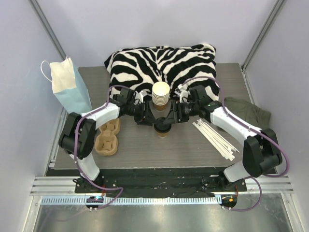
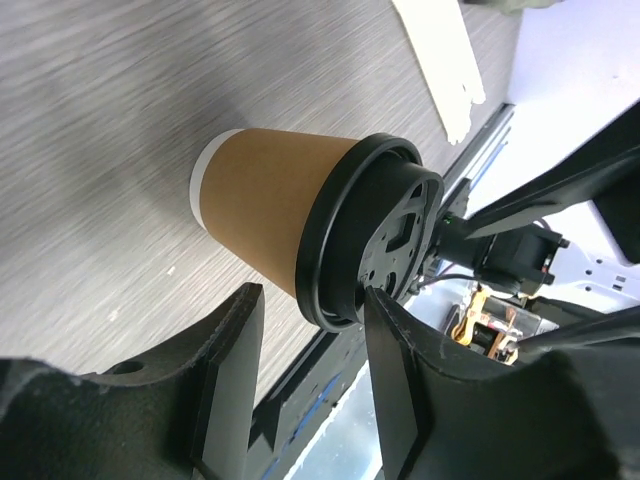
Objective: Pack the takeout coffee
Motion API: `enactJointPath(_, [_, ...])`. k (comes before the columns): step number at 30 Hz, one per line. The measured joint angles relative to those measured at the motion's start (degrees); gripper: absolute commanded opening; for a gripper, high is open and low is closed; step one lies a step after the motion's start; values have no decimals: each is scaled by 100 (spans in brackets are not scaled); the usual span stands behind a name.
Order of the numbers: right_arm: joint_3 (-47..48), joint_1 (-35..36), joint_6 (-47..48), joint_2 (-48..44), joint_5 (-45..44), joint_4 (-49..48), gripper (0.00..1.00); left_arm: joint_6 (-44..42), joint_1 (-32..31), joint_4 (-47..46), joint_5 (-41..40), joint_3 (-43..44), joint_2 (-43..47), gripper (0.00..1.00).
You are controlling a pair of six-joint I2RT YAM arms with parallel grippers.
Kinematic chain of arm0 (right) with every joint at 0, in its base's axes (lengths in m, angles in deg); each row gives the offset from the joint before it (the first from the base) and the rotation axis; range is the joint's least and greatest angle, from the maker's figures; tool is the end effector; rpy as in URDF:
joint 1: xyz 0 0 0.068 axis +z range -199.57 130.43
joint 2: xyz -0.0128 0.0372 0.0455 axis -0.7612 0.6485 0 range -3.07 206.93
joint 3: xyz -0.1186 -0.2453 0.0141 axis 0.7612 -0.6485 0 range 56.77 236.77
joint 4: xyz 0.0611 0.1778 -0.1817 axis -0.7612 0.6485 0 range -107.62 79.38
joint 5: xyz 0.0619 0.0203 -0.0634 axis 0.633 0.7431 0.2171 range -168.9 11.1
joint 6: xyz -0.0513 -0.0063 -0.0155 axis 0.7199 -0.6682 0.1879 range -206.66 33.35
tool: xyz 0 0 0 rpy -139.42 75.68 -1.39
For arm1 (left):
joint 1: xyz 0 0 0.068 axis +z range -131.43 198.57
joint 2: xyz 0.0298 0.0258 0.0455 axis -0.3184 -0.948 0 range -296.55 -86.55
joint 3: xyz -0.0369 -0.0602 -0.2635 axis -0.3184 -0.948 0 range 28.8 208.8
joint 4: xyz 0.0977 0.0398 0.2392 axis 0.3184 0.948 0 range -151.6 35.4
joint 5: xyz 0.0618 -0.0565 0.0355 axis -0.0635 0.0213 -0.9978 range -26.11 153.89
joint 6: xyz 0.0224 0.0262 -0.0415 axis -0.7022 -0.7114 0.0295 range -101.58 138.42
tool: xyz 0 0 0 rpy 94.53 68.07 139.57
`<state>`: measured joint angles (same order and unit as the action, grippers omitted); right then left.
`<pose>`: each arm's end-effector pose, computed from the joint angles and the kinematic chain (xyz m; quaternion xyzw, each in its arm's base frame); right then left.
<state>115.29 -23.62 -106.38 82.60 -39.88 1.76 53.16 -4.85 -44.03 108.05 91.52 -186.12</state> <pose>0.2738 0.1581 0.2446 -0.1711 0.8675 0.4214 0.2013 0.3149 -0.1633 0.1940 0.0273 0.8893 -0.4505 0.0736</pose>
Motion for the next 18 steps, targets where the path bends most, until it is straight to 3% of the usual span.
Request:
enactJointPath(7, [0, -715, 68, -557, 35, 378, 68, 326, -286, -592, 160, 129, -332, 50])
enactJointPath(18, [-254, -780, 356, -503, -269, 811, 69, 433, -356, -756, 240, 426, -535, 63])
